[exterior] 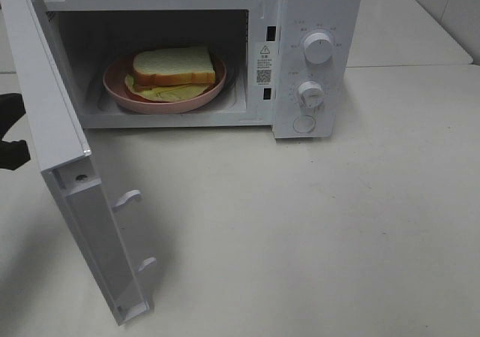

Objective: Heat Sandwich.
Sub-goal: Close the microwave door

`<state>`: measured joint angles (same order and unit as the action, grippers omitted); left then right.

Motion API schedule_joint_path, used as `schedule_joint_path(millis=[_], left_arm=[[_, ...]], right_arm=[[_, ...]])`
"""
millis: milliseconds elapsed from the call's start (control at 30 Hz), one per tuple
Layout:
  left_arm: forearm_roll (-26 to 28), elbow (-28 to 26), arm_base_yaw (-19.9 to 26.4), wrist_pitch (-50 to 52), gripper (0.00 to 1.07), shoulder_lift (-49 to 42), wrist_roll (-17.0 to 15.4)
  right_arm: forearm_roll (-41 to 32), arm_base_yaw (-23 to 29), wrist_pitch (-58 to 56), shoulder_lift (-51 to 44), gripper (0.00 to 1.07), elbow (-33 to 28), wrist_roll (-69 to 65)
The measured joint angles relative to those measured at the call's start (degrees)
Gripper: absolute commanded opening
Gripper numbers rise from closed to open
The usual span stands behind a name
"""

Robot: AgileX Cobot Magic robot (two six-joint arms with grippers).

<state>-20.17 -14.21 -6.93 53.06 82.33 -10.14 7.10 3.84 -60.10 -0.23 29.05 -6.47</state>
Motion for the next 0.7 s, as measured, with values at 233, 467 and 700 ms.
schedule_joint_path(millis=[233, 467, 700], left_arm=[[7.91, -1.15, -7.33, -0.06, 0.00, 2.35, 3.72], [15.30, -4.30, -15.53, 0.00, 0.00, 6.13, 8.14], [23.95, -7.05, -21.72, 0.00, 0.00, 9.80, 11.63]], right_arm=[[0.00, 0.00, 0.00, 0.00, 0.76, 0.00, 0.00], [0.00, 0.00, 0.00, 0.00, 0.76, 0.00, 0.00], [0.00, 0.00, 0.00, 0.00, 0.76, 0.00, 0.00]])
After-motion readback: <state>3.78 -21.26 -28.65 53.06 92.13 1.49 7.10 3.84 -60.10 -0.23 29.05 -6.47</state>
